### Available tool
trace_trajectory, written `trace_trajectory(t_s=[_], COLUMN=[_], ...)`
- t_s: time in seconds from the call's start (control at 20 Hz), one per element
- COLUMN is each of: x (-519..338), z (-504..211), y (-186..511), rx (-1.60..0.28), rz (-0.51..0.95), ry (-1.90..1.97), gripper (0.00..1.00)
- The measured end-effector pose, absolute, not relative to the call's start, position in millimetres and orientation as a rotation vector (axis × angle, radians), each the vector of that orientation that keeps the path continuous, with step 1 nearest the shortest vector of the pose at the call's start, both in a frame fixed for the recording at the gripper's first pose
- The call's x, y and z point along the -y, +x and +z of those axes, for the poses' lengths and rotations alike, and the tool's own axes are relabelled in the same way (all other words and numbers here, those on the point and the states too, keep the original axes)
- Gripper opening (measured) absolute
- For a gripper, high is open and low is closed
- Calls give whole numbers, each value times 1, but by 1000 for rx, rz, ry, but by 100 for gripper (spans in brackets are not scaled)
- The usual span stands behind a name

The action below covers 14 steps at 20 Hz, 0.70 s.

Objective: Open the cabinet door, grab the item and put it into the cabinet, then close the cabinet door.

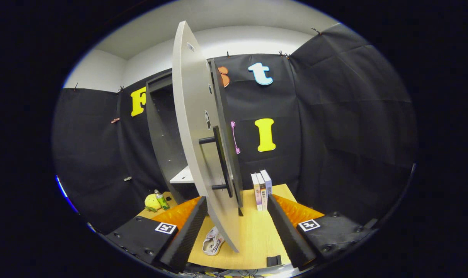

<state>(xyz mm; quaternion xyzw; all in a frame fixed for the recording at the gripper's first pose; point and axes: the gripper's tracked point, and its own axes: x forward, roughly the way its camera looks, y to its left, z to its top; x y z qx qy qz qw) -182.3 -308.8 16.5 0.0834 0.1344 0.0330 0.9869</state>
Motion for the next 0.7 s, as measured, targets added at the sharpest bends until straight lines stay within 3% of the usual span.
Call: trace_trajectory(t_s=[0.2, 0.7], x=[275, 103], z=[7, -44], y=[-220, -257], rx=[-273, -379], rz=[23, 189], ry=[128, 28], gripper=[98, 98])
